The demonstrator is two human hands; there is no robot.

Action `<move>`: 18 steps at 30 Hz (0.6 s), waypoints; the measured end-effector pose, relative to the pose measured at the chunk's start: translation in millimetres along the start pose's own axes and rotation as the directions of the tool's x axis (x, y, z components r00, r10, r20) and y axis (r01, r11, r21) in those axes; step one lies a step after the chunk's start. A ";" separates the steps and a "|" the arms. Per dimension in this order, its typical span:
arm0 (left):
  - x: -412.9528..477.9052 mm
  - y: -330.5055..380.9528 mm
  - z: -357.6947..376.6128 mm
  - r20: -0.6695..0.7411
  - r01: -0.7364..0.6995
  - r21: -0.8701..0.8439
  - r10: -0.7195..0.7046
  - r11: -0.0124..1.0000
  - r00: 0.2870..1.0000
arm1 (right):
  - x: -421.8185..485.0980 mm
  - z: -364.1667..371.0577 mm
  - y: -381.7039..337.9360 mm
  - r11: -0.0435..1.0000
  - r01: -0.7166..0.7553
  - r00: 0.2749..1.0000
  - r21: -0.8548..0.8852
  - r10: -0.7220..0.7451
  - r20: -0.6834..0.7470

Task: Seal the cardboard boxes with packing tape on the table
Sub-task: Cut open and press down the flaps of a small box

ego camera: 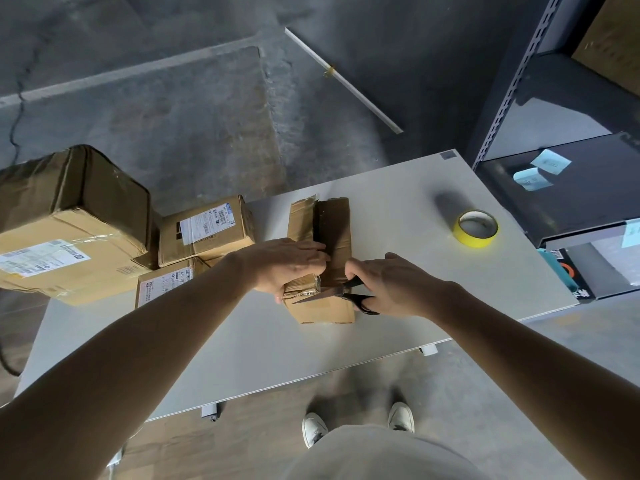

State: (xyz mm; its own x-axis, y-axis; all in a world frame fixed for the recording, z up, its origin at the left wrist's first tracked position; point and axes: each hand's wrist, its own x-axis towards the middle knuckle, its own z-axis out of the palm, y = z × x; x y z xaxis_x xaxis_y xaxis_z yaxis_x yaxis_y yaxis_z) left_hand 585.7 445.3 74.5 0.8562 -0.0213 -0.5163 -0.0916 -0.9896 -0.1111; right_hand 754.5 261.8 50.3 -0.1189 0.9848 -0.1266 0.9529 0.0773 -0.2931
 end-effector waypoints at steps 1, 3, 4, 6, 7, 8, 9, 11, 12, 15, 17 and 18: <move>0.2 -0.4 -0.2 -0.004 -0.004 -0.001 0.004 1.000 1.000 | 0.9 0.7 -0.5 1.000 0.010 1.000 -0.005 -0.010 -0.004; 0.1 -0.9 -0.7 -0.007 -0.002 -0.004 0.002 1.000 1.000 | 1.8 3.6 -0.7 1.000 0.007 1.000 0.021 -0.007 -0.003; -0.2 -1.3 -0.6 -0.006 0.003 -0.001 -0.003 1.000 1.000 | 1.9 5.6 -0.6 0.999 -0.003 1.000 0.048 0.003 0.004; -0.5 -1.6 0.3 -0.021 0.009 0.014 -0.008 1.000 1.000 | 1.0 9.9 -0.7 0.996 -0.016 1.000 0.088 0.014 0.015; -0.5 -1.4 0.7 -0.034 0.010 0.025 -0.009 1.000 0.999 | 0.7 11.3 -0.6 0.996 -0.019 1.000 0.090 0.018 0.014; 0.1 -1.4 1.0 -0.043 0.011 0.038 -0.009 0.999 0.999 | 0.6 12.3 -0.6 0.996 -0.021 1.000 0.085 0.020 0.012; 0.4 -1.2 1.1 -0.048 0.011 0.049 -0.009 0.999 0.999 | 0.7 12.7 -0.7 0.997 -0.019 1.000 0.076 0.019 0.011; 1.0 -2.0 2.7 -0.052 0.012 0.055 -0.009 0.998 0.999 | 1.4 11.8 -0.9 0.998 -0.015 1.000 0.068 0.014 0.016; 0.9 -2.2 3.7 -0.055 0.012 0.055 -0.009 0.998 0.998 | 1.6 10.8 -1.1 0.998 -0.015 1.000 0.069 0.014 0.025; 1.3 -1.9 4.6 -0.060 0.016 0.053 -0.013 0.998 0.998 | 2.1 9.7 -2.5 0.998 -0.016 0.999 0.063 0.014 0.038; 2.2 -1.0 4.1 -0.062 0.019 0.048 -0.016 0.999 0.998 | 4.4 11.5 -4.8 0.999 -0.012 0.999 0.048 0.010 0.040; 2.2 -0.9 3.4 -0.059 0.020 0.042 -0.017 0.999 0.998 | 6.1 13.4 -6.3 0.999 -0.012 0.999 0.046 0.010 0.041</move>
State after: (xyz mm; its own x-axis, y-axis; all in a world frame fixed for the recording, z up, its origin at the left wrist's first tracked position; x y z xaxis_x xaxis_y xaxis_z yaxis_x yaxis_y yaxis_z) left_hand 586.0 446.6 70.6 0.8862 -0.0128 -0.4632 -0.0963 -0.9829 -0.1571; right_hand 744.0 265.3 38.7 -0.1209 0.9784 -0.1679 0.9404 0.0587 -0.3350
